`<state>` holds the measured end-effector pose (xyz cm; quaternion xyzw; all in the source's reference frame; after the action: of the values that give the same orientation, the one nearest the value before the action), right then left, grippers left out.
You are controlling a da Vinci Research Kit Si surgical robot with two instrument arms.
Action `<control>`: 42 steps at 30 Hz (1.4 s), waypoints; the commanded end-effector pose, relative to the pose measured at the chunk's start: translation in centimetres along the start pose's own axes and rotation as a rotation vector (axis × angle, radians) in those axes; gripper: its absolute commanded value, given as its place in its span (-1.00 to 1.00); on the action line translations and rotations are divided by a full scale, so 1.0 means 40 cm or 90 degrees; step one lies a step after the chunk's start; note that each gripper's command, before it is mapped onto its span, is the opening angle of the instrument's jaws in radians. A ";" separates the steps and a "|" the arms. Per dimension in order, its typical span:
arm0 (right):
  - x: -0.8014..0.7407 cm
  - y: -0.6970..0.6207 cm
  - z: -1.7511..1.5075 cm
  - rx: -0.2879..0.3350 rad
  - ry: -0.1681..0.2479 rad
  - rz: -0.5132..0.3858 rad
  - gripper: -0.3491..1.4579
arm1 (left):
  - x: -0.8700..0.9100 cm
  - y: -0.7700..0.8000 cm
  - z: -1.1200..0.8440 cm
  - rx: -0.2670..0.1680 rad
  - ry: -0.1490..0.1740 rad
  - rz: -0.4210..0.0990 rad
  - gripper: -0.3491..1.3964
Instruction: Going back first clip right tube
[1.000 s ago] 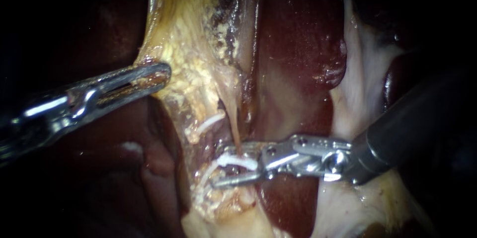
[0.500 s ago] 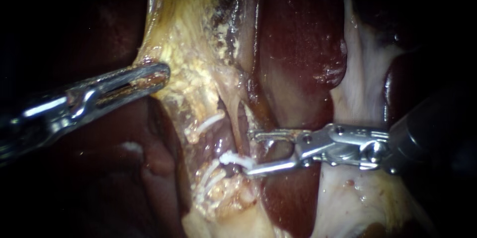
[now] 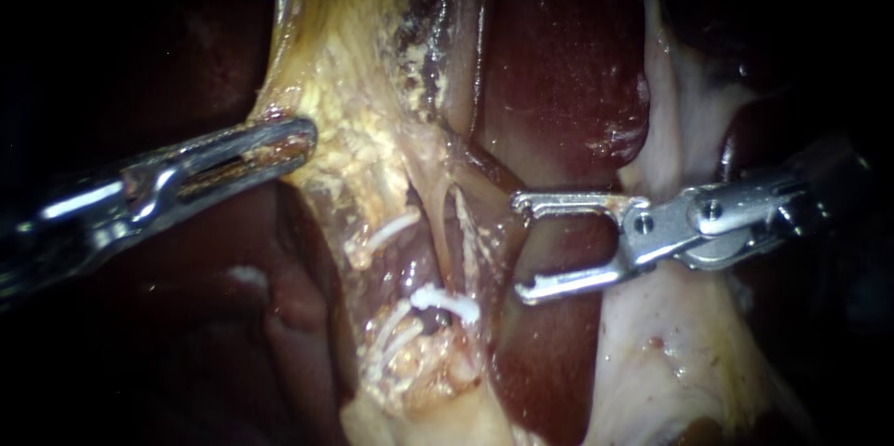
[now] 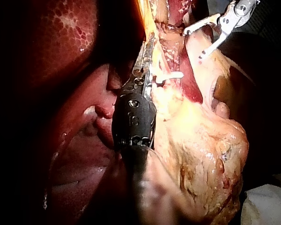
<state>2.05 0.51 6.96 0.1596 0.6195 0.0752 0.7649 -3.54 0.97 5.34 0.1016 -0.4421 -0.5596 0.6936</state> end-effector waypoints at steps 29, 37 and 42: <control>0.0014 0.0001 -0.0026 -0.002 0.001 -0.006 0.05 | 0.0118 0.0054 0.0144 -0.013 0.034 0.013 -1.00; 0.0016 0.0004 -0.0026 -0.002 0.001 -0.009 0.05 | 0.0143 0.0051 0.0234 -0.009 0.047 0.011 -1.00; 0.0019 0.0005 -0.0027 -0.002 0.001 -0.004 0.05 | 0.0147 0.0046 0.0250 -0.007 0.049 0.012 -1.00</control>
<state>1.96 0.58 6.88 0.1558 0.6201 0.0733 0.7654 -4.15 0.89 6.34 0.1147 -0.4129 -0.5512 0.7159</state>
